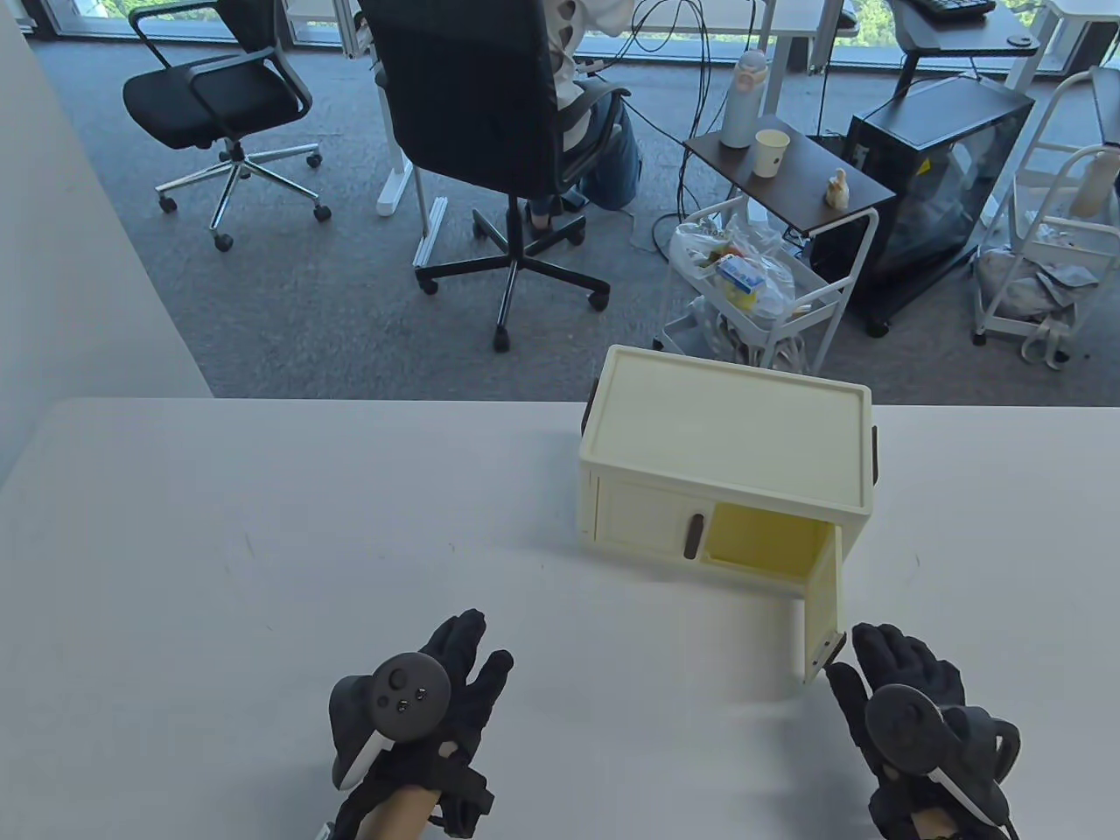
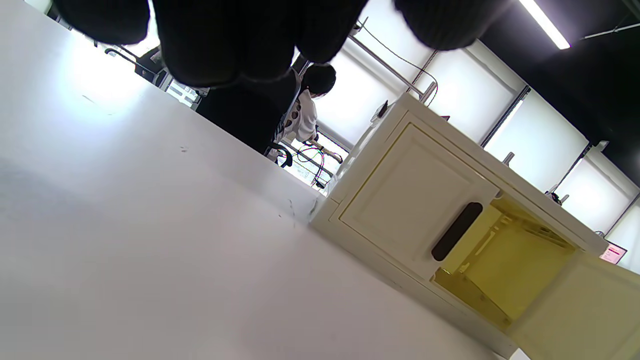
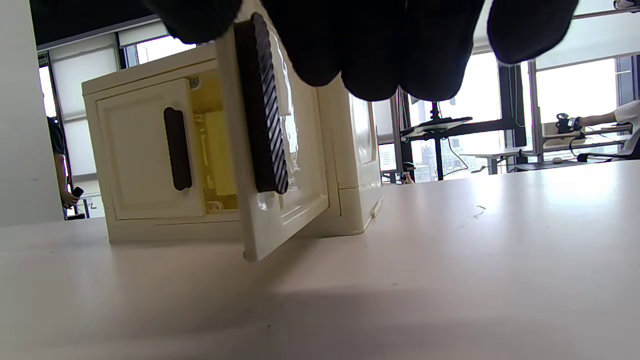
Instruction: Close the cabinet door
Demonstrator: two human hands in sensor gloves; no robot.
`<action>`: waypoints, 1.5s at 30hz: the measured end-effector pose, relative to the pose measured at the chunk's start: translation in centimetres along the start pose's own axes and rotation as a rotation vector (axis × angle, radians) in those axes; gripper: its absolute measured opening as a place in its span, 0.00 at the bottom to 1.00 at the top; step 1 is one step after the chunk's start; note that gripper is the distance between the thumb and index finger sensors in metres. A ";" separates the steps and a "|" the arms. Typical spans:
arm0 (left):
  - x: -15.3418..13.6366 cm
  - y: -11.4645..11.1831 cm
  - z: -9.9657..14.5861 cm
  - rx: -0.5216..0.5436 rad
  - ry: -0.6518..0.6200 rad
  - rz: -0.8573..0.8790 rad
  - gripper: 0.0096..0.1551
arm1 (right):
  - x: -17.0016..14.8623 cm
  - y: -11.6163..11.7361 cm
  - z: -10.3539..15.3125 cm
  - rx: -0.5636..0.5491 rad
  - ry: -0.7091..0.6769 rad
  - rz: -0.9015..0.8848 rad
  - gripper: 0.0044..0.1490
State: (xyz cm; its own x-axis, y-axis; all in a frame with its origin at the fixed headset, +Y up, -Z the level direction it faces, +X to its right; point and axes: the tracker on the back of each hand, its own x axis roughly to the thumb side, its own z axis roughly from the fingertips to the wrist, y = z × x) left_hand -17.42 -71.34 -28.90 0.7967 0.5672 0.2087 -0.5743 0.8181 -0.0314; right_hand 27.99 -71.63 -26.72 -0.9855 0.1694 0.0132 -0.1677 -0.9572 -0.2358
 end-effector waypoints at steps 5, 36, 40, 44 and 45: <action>-0.5 0.3 -0.1 0.005 0.011 0.012 0.40 | 1.1 0.6 -0.9 0.001 -0.009 0.006 0.38; -1.3 0.0 -0.6 -0.070 0.045 0.060 0.40 | 9.9 4.2 -10.0 -0.015 0.077 -0.058 0.38; -1.2 -0.1 -0.7 -0.073 0.042 0.057 0.40 | 10.0 4.4 -10.3 -0.027 0.078 -0.053 0.38; -1.2 0.0 -0.6 -0.069 0.043 0.056 0.40 | 9.7 4.3 -9.8 -0.024 0.068 -0.026 0.38; -1.2 0.0 -0.5 -0.068 0.040 0.053 0.40 | 9.5 4.1 -9.4 -0.026 0.065 -0.021 0.38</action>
State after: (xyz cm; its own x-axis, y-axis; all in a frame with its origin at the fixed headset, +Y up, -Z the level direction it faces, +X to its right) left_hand -18.26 -71.96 -29.67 0.7732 0.6123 0.1654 -0.6030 0.7905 -0.1075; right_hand 18.16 -71.77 -36.75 -0.9777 0.2052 -0.0445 -0.1869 -0.9471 -0.2610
